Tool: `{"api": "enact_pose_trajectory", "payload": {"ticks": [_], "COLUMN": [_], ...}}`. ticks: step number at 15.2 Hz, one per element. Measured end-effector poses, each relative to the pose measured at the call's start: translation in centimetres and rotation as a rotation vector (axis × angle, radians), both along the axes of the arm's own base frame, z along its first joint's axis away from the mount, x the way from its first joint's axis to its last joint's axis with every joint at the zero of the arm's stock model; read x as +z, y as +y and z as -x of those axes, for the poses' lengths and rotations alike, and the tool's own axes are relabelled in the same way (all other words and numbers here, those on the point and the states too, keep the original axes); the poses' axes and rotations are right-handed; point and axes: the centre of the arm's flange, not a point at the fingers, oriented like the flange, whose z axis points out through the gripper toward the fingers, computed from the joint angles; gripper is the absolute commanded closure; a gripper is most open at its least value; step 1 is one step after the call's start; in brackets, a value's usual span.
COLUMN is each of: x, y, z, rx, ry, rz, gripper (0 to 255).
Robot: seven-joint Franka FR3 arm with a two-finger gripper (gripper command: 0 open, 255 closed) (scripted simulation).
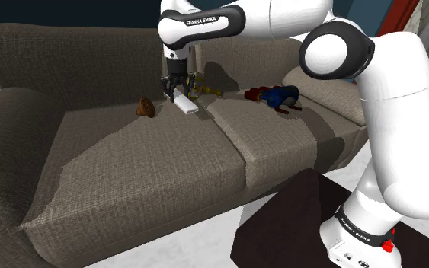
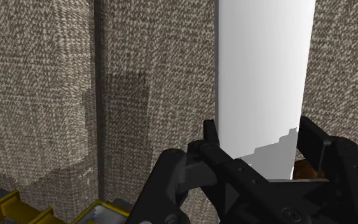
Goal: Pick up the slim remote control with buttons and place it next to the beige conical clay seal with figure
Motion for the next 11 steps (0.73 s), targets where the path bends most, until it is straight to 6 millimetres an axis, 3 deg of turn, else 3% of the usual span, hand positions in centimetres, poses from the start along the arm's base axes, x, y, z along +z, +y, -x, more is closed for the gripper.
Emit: {"api": "enact_pose_trajectory", "payload": {"ticks": [11], "x": [-5.9], "y": [-0.1], "z": [-0.1], "rx": [0.000], "ry": [0.000], "rz": [0.000], "gripper": [255]}}
